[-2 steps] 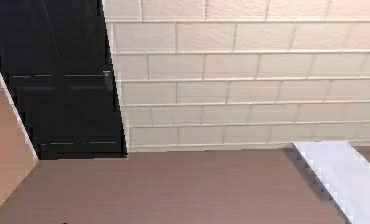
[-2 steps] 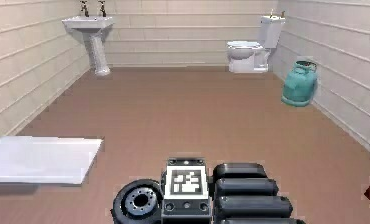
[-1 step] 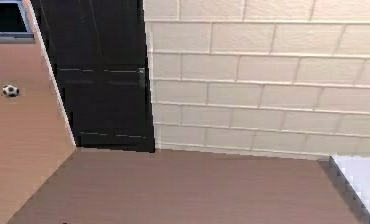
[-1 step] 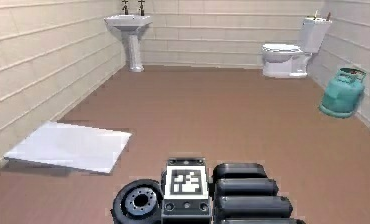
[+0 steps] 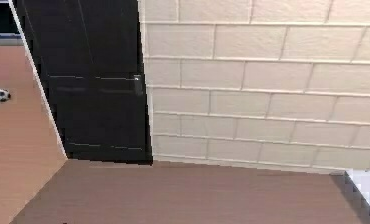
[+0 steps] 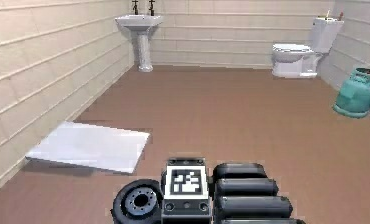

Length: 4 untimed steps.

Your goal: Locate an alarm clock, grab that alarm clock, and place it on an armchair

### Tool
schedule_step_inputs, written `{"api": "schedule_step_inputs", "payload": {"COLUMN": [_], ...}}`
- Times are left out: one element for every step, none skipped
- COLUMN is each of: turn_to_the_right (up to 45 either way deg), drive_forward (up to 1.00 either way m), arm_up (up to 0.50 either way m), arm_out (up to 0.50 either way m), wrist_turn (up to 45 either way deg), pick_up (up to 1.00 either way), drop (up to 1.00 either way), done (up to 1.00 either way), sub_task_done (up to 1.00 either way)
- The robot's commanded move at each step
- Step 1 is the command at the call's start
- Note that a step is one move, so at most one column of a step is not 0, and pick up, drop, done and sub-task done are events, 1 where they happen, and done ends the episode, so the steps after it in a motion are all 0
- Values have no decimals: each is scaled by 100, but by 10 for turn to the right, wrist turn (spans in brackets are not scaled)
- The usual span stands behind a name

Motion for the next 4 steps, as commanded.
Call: {"api": "schedule_step_inputs", "payload": {"turn_to_the_right": [-450, -30, 450, 30], "drive_forward": [0, 0, 0, 0], "arm_up": [0, 0, 0, 0], "arm_out": [0, 0, 0, 0], "wrist_turn": [0, 0, 0, 0], "pick_up": [0, 0, 0, 0], "drop": [0, 0, 0, 0], "done": [0, 0, 0, 0], "sub_task_done": [0, 0, 0, 0]}}
